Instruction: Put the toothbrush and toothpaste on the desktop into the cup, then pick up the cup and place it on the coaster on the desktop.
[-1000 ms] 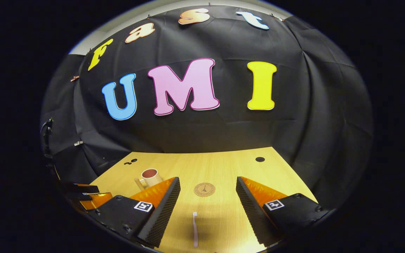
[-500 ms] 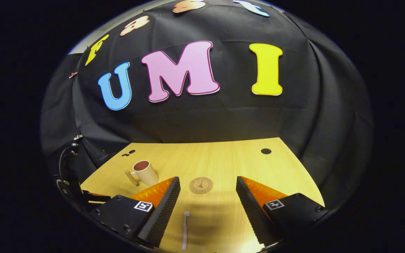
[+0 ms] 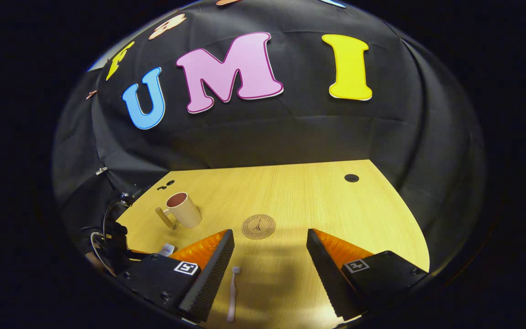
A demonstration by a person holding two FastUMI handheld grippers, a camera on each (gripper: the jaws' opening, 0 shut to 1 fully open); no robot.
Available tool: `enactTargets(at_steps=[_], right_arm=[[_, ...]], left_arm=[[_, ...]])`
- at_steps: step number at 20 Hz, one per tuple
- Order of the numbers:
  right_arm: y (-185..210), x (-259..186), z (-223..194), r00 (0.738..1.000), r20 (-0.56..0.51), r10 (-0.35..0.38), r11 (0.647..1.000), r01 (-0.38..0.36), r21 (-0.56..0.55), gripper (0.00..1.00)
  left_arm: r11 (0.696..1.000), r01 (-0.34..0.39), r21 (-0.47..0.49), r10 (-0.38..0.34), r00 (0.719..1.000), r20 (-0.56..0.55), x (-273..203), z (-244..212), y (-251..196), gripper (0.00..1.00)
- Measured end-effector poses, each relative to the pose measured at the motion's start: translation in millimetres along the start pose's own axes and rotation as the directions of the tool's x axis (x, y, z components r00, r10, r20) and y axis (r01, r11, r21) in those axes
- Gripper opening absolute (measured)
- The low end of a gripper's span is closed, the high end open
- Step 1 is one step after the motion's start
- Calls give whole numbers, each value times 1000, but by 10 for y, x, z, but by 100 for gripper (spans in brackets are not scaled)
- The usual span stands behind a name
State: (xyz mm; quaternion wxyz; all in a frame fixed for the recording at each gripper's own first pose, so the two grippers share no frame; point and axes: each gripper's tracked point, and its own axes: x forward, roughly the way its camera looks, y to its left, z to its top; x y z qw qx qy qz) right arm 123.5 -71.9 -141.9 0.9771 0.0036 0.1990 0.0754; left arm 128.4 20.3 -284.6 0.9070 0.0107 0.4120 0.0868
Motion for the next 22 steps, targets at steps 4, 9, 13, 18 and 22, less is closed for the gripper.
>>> enactTargets(at_steps=[4,9,13,18,22], right_arm=[[-53,21,-147,999,-39,-4,1000,4,1,99],[31,21,-275,996,-85,-5,1000,6,11,99],[215,-43,-407,991,-131,5,999,0,35,99],[454,-89,-622,982,-189,10,1000,-12,-12,99],[598,-89,-888,960,-279,0,1000,-8,-30,98]], left_arm=[[1000,10,-17,-10,1000,-18,62,-7,-15,95],[1000,19,-10,-20,999,-42,61,-11,-14,90],[999,43,31,-40,997,-65,48,-26,22,75],[998,59,34,-57,997,-59,49,-41,102,40],[996,78,42,-76,997,-32,59,-21,96,31]])
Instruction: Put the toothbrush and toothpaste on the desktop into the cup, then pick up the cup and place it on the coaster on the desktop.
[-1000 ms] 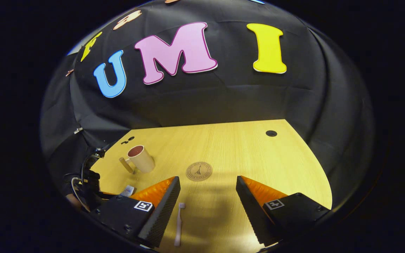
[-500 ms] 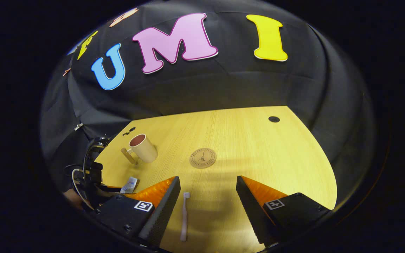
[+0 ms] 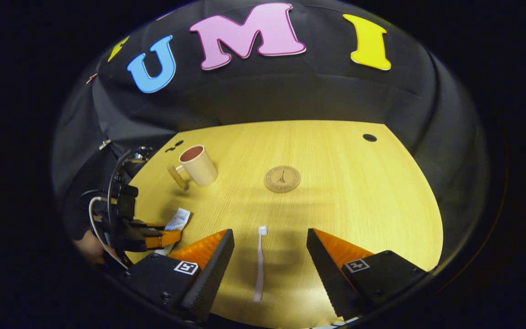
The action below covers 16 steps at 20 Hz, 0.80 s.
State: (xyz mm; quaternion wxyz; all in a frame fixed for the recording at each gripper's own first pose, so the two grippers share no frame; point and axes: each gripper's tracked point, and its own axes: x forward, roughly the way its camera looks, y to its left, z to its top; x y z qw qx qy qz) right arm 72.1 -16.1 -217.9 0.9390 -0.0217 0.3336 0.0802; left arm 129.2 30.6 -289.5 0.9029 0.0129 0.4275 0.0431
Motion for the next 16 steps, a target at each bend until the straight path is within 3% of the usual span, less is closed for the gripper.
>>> enactTargets(at_steps=[5,12,13,15,16], right_arm=[[130,143,-262,995,-95,-14,1000,15,5,99],[288,471,-572,973,-228,-42,997,27,-68,99],[284,514,-614,967,-249,-48,996,29,-79,99],[244,552,-677,957,-280,-70,995,47,-88,99],[217,584,-702,953,-293,-79,995,57,-83,99]], left_arm=[[995,70,-66,-70,997,15,-29,24,-76,23],[991,102,-83,-96,993,72,-66,87,-81,24],[992,101,-75,-96,993,76,-72,98,-77,19],[993,103,-64,-97,992,84,-69,106,-58,23],[992,105,-69,-99,991,86,-71,101,-64,19]])
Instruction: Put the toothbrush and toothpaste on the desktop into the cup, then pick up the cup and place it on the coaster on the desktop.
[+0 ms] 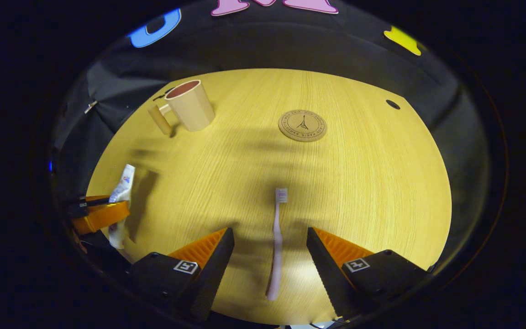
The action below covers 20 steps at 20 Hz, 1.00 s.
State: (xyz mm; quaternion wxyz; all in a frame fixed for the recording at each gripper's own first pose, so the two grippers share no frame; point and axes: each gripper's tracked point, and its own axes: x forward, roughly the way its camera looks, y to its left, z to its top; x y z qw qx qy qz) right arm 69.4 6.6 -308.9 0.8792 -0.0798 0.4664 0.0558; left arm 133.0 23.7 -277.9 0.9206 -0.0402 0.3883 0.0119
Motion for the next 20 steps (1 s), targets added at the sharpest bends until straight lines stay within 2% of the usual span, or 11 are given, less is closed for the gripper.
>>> enactTargets(at_steps=[5,9,10,11,12,13,15,16,17,19,20], right_arm=[[-72,100,-130,998,-58,-12,999,14,47,98],[-67,130,-201,997,-77,-24,1000,23,-9,90],[-73,131,-213,997,-72,-34,999,31,-40,86],[-28,133,-226,997,-73,-30,998,26,-56,73],[-33,146,-216,997,-75,-20,998,16,-59,72],[-6,143,-226,996,-83,-26,998,21,-64,51],[25,105,-236,993,-117,-19,997,9,-82,67],[32,149,-246,992,-123,-16,996,5,-88,52],[46,161,-242,992,-123,-18,996,7,-93,15],[72,164,-189,994,-107,-6,995,-5,-100,21],[91,152,-209,994,-113,-5,994,-7,-107,11]], left_arm=[[999,19,-43,-20,1000,-17,63,-61,-24,24],[1000,7,-13,-7,999,-34,114,-107,-30,24],[1000,2,-5,-2,999,-35,113,-106,-28,24],[1000,2,-1,-2,999,-36,100,-106,-37,24],[1000,6,-1,-6,999,-35,93,-92,-54,24],[1000,9,1,-9,999,-34,81,-93,-62,23],[1000,18,18,-17,1000,-24,53,-77,-101,19],[999,18,31,-18,1000,-17,41,-62,-111,23],[999,20,42,-19,1000,-12,44,-57,-124,19],[998,25,54,-24,1000,-20,61,-80,-136,24],[998,29,55,-28,999,-27,85,-99,-145,24]])
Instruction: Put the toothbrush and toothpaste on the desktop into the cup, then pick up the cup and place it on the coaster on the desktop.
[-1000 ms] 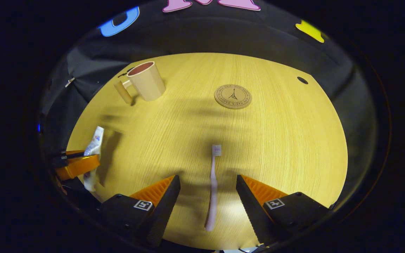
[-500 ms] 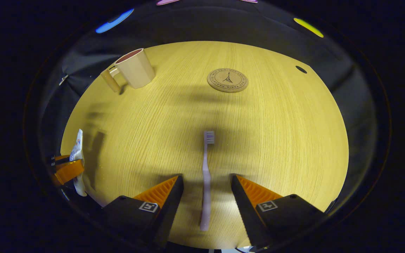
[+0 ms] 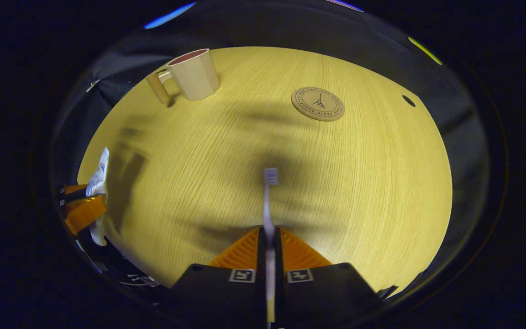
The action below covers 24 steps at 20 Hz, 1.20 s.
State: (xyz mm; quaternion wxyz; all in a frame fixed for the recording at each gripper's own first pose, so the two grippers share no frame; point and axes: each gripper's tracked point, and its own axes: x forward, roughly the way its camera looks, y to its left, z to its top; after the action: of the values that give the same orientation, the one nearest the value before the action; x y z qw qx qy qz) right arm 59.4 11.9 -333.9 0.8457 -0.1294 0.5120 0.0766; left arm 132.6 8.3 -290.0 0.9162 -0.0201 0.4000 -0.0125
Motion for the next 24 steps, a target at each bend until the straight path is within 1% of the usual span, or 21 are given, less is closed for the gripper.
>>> enactTargets(at_steps=[1,3,7,10,13,17,18,19,20,24], right_arm=[[19,-28,1,1000,2,11,999,-11,-35,9],[35,-4,-27,999,5,34,995,-34,-97,7],[19,-15,-46,998,3,69,993,-69,-97,5],[-56,-96,-56,996,24,83,994,-80,-77,5],[-135,-271,8,990,69,122,993,-121,-17,5],[-311,-500,110,978,136,157,984,-166,57,5],[-331,-551,144,973,156,171,981,-183,70,5],[-364,-611,183,967,179,182,977,-198,79,5],[-419,-644,215,963,198,185,975,-204,83,5],[-541,-811,340,946,249,209,965,-240,102,5]], left_arm=[[1000,2,1,-2,1000,-5,15,-7,-7,24],[1000,3,6,-3,1000,-11,26,-34,-30,24],[1000,1,3,-1,1000,-12,43,-6,-56,24],[1000,-2,-15,3,1000,21,-54,172,-44,23],[999,-6,-36,9,996,91,-182,532,-3,23],[997,18,-71,-3,979,206,-437,1189,1,23],[997,23,-69,-6,972,234,-475,1372,-3,23],[998,25,-61,-8,965,264,-495,1571,-22,19],[998,24,-50,-8,956,294,-504,1750,-35,23],[1000,12,-6,-9,918,398,-469,2455,-95,23]])
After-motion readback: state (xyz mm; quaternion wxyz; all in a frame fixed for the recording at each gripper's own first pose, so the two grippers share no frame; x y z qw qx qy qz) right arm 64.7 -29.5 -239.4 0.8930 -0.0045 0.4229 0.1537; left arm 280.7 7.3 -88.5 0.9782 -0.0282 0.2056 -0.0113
